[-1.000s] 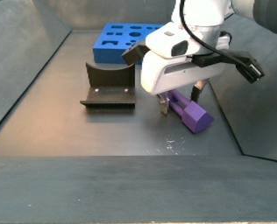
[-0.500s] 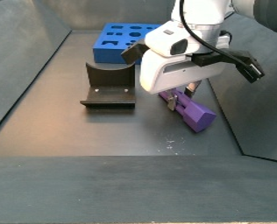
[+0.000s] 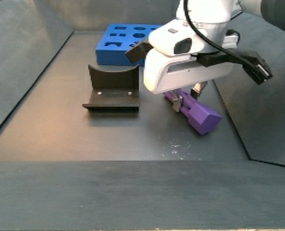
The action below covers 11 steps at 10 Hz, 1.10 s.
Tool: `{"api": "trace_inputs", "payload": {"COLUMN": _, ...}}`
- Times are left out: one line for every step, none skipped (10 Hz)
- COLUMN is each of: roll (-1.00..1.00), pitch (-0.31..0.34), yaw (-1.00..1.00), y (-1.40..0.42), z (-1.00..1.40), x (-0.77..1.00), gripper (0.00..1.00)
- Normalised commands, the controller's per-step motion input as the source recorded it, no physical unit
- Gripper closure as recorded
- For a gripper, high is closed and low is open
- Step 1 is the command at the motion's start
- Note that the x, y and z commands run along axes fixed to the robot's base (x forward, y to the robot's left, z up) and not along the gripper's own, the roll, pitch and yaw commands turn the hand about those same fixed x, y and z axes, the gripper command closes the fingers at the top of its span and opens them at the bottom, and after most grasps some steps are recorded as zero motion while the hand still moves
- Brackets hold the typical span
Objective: Pick up the 3 prong object. Move up. Rotate the 3 prong object. Place the 3 prong object on the fixture. Regrasp the 3 prong object. Move to above the board. Insert the 3 prong object.
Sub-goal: Pick up the 3 prong object, then move up, then rotate the 3 prong object.
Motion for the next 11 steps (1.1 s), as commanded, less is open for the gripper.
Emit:
{"api": "trace_inputs", "payload": {"roll": 0.0, "pitch": 0.0, "yaw": 0.0, "y": 0.0, "z": 0.0, "x": 0.0, "gripper": 1.0}}
{"api": "trace_inputs", "payload": {"roll": 0.0, "pitch": 0.0, "yaw": 0.0, "y": 0.0, "z": 0.83, "x": 0.0, "gripper": 1.0}}
{"api": "trace_inputs", "payload": {"roll": -0.01, "pitch": -0.01, "yaw": 0.0, "y": -0.08, "z": 0.87, "x": -0.01, "gripper": 1.0}}
{"api": "trace_inputs", "payload": {"roll": -0.01, "pitch": 0.008, "yaw": 0.0, "y": -0.07, "z": 0.78, "x": -0.04, "gripper": 1.0}}
{"api": "trace_inputs", "payload": {"roll": 0.01, "pitch": 0.018, "yaw": 0.0, "y": -0.04, "z": 0.68, "x": -0.03, "gripper": 1.0}}
{"api": "trace_inputs", "payload": {"roll": 0.03, "pitch": 0.049, "yaw": -0.01, "y": -0.02, "z": 0.51, "x": -0.02, "gripper": 1.0}}
{"api": "trace_inputs", "payload": {"roll": 0.04, "pitch": 0.06, "yaw": -0.01, "y": 0.0, "z": 0.37, "x": -0.02, "gripper": 1.0}}
{"api": "trace_inputs", "payload": {"roll": 0.06, "pitch": 0.062, "yaw": -0.01, "y": 0.0, "z": 0.24, "x": -0.02, "gripper": 1.0}}
{"api": "trace_inputs", "payload": {"roll": 0.0, "pitch": 0.0, "yaw": 0.0, "y": 0.24, "z": 0.83, "x": 0.18, "gripper": 1.0}}
{"api": "trace_inputs", "payload": {"roll": 0.01, "pitch": 0.004, "yaw": 0.0, "y": 0.22, "z": 0.77, "x": 0.18, "gripper": 1.0}}
{"api": "trace_inputs", "payload": {"roll": 0.0, "pitch": 0.05, "yaw": -0.01, "y": 0.15, "z": 0.67, "x": 0.11, "gripper": 1.0}}
